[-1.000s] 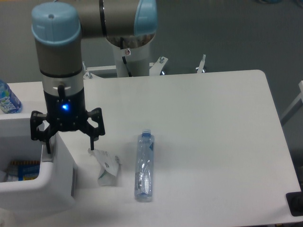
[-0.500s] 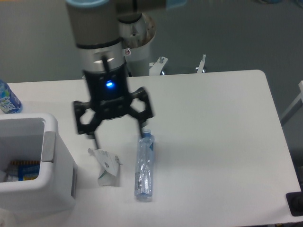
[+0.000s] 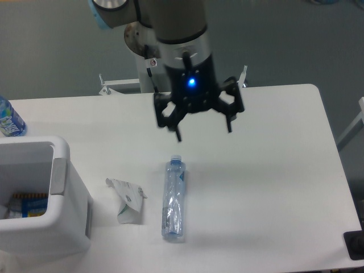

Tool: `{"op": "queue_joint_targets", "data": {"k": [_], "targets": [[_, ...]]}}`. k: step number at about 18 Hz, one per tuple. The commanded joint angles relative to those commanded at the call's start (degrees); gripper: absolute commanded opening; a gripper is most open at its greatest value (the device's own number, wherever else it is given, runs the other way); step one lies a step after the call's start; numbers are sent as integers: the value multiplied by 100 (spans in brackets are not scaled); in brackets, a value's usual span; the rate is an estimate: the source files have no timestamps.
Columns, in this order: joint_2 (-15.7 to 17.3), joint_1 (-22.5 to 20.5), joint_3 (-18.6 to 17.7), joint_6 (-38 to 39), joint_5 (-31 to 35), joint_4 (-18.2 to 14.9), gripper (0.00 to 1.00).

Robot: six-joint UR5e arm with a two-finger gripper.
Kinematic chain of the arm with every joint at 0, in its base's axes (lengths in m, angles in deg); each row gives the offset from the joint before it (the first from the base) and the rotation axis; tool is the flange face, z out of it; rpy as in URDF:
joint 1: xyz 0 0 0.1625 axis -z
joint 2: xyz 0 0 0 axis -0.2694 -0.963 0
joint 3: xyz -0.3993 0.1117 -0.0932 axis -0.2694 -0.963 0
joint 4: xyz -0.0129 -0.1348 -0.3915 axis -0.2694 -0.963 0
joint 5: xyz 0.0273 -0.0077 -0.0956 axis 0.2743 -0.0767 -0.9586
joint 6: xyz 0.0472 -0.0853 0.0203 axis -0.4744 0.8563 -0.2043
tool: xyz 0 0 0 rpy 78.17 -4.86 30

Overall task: Open the trash can
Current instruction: 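Lift the gripper away from the open trash can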

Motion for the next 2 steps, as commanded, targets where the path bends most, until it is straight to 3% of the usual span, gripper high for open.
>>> {"op": "queue_joint_targets", "data": {"k": [2], "targets": [[0, -96, -9, -63, 18, -18, 100]]}}
